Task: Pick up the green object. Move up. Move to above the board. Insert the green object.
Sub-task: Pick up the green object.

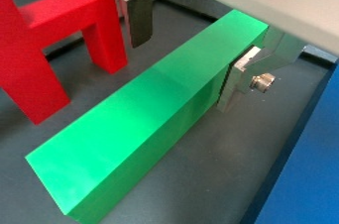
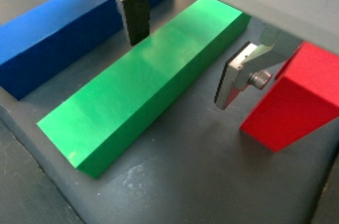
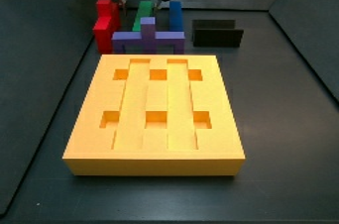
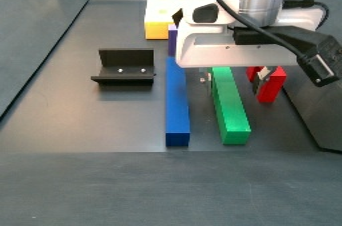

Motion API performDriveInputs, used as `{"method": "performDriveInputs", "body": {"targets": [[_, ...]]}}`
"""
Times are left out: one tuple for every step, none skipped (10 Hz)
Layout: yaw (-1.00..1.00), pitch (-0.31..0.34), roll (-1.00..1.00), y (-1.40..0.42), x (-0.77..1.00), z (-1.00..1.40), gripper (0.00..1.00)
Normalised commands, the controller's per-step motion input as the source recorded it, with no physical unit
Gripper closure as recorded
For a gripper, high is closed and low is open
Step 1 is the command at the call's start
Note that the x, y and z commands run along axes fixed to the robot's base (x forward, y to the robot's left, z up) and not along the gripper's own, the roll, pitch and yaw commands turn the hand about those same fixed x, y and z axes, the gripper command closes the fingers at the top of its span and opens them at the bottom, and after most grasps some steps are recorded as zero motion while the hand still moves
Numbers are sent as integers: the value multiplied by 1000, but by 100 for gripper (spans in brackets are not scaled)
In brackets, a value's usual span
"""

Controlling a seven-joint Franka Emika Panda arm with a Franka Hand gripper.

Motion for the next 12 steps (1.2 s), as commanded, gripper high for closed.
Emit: {"method": "performDriveInputs", "body": {"targets": [[-20, -44, -27, 6, 66, -231, 0], [0, -54, -40, 3, 89, -209, 0], [-3, -27, -21, 0, 31, -169, 0], [0, 0, 0, 0, 0, 0, 0], [0, 0, 0, 0, 0, 0, 100], [0, 0, 0, 0, 0, 0, 100], [0, 0, 0, 0, 0, 0, 100], [0, 0, 0, 0, 0, 0, 100], [0, 0, 0, 0, 0, 0, 100], [0, 0, 0, 0, 0, 0, 100], [0, 0, 0, 0, 0, 0, 100], [0, 0, 0, 0, 0, 0, 100]]}}
